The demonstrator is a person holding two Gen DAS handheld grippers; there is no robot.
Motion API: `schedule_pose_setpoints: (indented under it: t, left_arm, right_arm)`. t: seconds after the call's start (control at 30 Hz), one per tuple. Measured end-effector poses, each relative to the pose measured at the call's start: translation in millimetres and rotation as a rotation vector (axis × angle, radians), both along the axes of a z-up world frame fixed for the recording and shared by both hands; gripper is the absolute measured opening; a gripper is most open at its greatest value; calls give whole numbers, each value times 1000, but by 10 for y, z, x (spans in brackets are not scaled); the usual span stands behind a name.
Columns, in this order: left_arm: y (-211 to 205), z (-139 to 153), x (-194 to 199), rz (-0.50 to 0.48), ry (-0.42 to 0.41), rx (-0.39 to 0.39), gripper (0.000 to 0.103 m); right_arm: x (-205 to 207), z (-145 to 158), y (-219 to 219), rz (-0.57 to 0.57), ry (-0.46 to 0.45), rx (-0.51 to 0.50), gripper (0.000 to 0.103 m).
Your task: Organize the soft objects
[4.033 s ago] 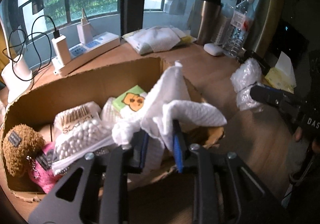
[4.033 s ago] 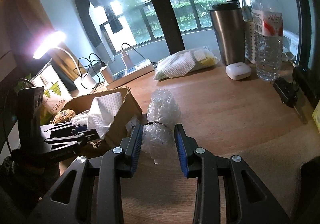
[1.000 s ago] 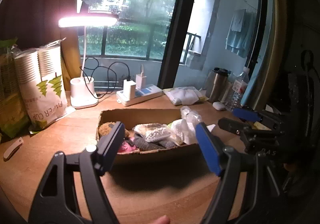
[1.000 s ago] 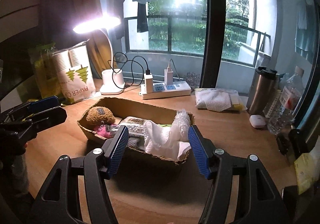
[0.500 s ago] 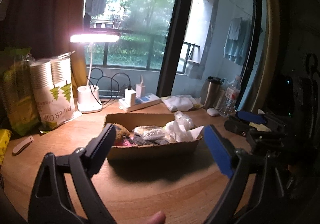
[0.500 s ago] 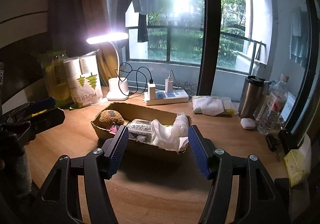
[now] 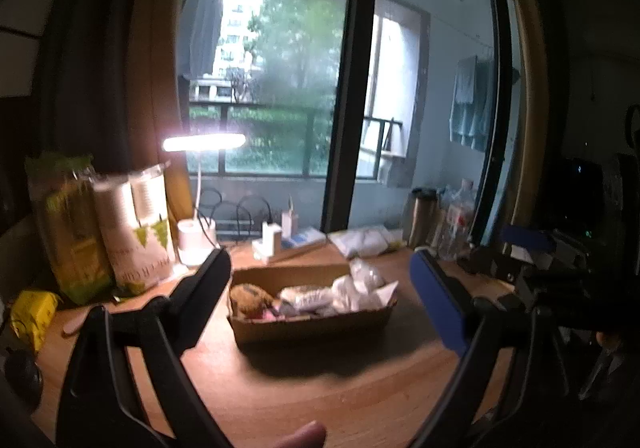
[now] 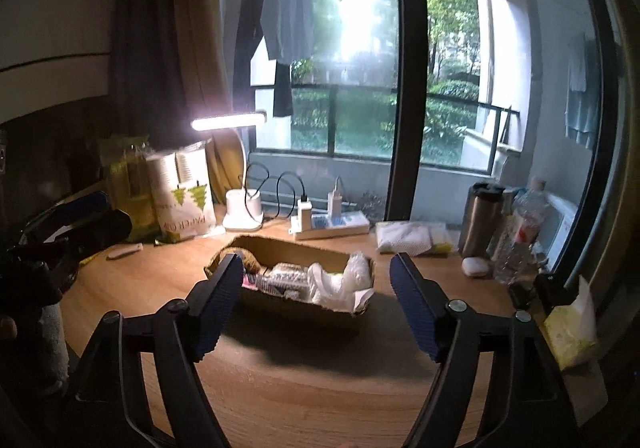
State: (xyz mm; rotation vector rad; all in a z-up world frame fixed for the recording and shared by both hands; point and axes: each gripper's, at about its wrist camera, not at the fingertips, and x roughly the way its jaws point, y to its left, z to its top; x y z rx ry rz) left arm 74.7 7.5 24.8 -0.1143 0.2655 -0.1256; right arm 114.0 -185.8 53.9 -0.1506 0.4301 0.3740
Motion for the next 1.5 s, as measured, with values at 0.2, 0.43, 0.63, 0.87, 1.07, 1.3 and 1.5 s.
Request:
schedule_pose_setpoints:
  t: [0.2, 0.43, 0.63, 0.87, 1.07, 1.3, 1.5]
  left_arm:
    - [45, 264, -139, 41, -54, 5, 97]
    - [109, 481, -151, 103, -87, 37, 98]
    - [83, 557, -212, 118, -117, 69, 98]
    - [108, 598, -230, 129, -120, 62, 98]
    - [86, 592, -212, 128, -114, 65, 98]
    - [65, 595, -230, 124, -114, 61, 98]
    - [23, 593, -213, 118, -110, 66, 98]
  right_arm:
    - [-147, 210, -73, -44, -62, 3, 80]
    - [-218, 401, -150, -75, -110, 7, 80]
    - [-257, 513, -165, -91, -137, 18, 80]
    - [-272, 537, -160, -95, -145, 18, 80]
    - [-264, 539, -174, -98, -143, 24, 80]
    - [-267, 543, -194, -100, -142, 26, 80]
    - [-255, 554, -229, -107, -147, 31, 80]
